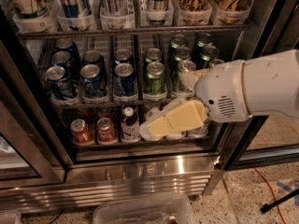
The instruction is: Pick pepsi can from middle shelf of fridge
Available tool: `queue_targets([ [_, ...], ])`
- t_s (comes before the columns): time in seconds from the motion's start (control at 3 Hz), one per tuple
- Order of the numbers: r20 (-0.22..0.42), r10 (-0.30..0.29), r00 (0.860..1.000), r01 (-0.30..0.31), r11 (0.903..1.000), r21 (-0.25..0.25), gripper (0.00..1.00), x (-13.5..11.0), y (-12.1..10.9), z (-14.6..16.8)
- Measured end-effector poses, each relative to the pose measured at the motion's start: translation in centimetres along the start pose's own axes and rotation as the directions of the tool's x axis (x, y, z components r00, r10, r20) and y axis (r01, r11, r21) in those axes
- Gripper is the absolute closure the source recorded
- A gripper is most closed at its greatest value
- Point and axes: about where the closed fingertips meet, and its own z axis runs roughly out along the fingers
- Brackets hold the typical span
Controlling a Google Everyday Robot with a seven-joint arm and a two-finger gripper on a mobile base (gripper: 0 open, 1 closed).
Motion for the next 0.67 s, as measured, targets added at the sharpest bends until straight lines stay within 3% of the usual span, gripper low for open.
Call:
queue_targets([
  [0.67,0.03,0.014,0.999,-0.014,0.9999,-0.003,0.0,-0.78,0.29,0.34],
])
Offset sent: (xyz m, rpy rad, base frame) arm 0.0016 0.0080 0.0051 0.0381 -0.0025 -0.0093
